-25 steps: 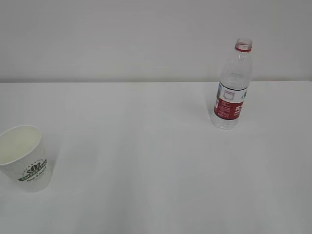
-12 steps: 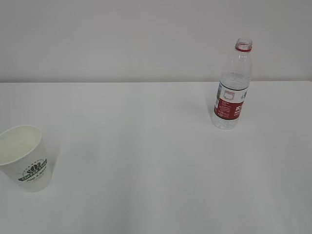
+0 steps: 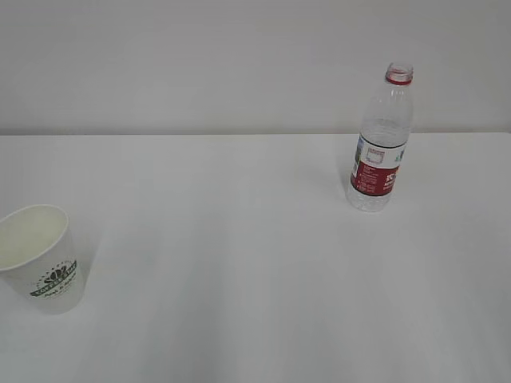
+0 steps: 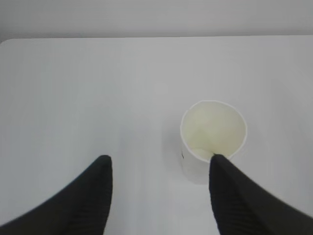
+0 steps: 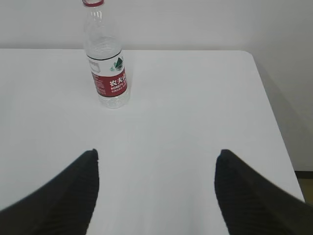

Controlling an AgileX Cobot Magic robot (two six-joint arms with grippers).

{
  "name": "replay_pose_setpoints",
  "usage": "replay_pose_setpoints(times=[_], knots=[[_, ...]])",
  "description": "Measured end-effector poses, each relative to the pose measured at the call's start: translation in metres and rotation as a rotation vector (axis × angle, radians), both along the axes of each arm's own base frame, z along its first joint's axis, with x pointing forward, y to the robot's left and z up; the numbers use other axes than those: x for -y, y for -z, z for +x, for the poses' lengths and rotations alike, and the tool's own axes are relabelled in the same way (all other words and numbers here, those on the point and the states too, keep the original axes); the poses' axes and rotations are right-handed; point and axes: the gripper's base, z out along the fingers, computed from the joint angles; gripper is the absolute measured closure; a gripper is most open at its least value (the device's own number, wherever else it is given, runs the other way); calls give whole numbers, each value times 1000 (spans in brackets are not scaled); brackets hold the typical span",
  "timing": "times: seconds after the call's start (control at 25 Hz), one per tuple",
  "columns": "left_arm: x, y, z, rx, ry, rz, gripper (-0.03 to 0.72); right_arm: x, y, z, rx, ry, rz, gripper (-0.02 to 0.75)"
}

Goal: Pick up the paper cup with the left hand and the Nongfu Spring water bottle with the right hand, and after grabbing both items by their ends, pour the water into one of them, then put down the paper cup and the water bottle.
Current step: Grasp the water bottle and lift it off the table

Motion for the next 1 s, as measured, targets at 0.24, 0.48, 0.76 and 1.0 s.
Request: replay_pose_setpoints(times=[0.24, 0.48, 0.76, 1.0], knots=[[1, -2, 24, 17, 4, 1, 235, -1, -3, 8, 21, -2, 1, 182], [2, -2, 45, 42, 8, 1, 235, -1, -7, 16, 57, 2, 15, 182], [2, -1, 64, 74, 13, 0, 235, -2, -11, 34, 91, 4, 26, 182], [3, 1, 77, 80, 15, 0, 235, -3, -11, 52, 99, 3, 30, 182]])
